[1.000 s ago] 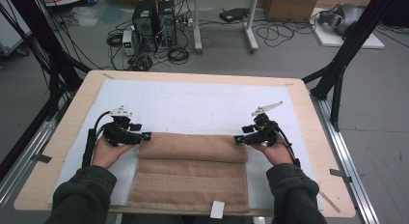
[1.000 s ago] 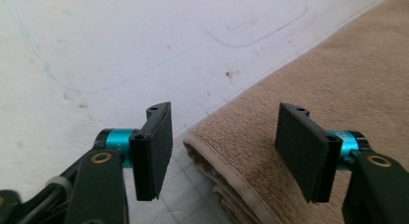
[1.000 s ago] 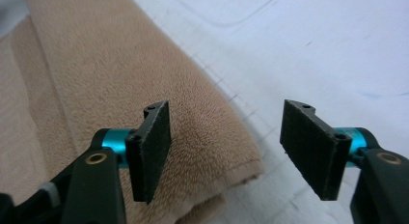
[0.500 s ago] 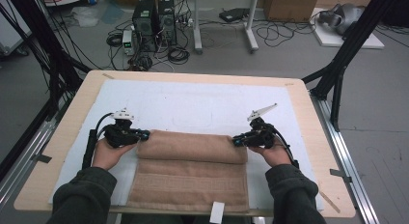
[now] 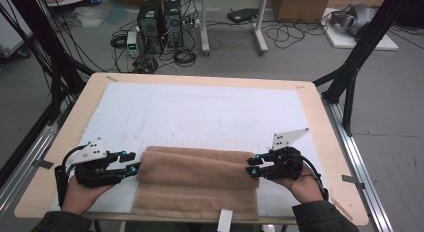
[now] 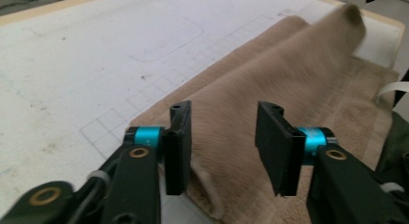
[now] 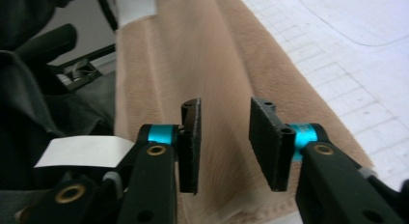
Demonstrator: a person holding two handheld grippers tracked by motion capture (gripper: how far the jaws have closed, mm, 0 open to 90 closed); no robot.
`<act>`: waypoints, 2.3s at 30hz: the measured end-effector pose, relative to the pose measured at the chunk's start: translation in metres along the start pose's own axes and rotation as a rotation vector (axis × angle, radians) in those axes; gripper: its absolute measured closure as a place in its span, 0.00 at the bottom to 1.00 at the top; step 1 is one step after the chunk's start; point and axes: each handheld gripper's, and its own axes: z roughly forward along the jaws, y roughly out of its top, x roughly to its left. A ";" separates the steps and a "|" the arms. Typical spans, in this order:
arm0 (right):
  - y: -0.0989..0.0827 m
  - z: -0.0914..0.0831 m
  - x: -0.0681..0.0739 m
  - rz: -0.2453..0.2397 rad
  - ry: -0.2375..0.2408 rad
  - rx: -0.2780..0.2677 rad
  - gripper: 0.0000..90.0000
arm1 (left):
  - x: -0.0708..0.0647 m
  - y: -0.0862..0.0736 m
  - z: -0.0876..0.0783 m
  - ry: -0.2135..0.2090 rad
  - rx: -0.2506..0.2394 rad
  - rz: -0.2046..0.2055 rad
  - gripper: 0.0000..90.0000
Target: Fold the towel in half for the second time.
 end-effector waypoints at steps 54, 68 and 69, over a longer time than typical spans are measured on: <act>0.020 0.040 -0.080 0.044 -0.245 0.074 0.88 | 0.065 0.021 0.083 0.188 0.088 -0.087 0.90; 0.068 0.031 -0.140 0.077 -0.375 0.037 0.60 | 0.114 0.056 0.105 0.288 0.085 -0.173 0.66; 0.067 0.032 -0.136 0.077 -0.365 0.064 0.59 | 0.111 0.052 0.101 0.279 0.075 -0.158 0.65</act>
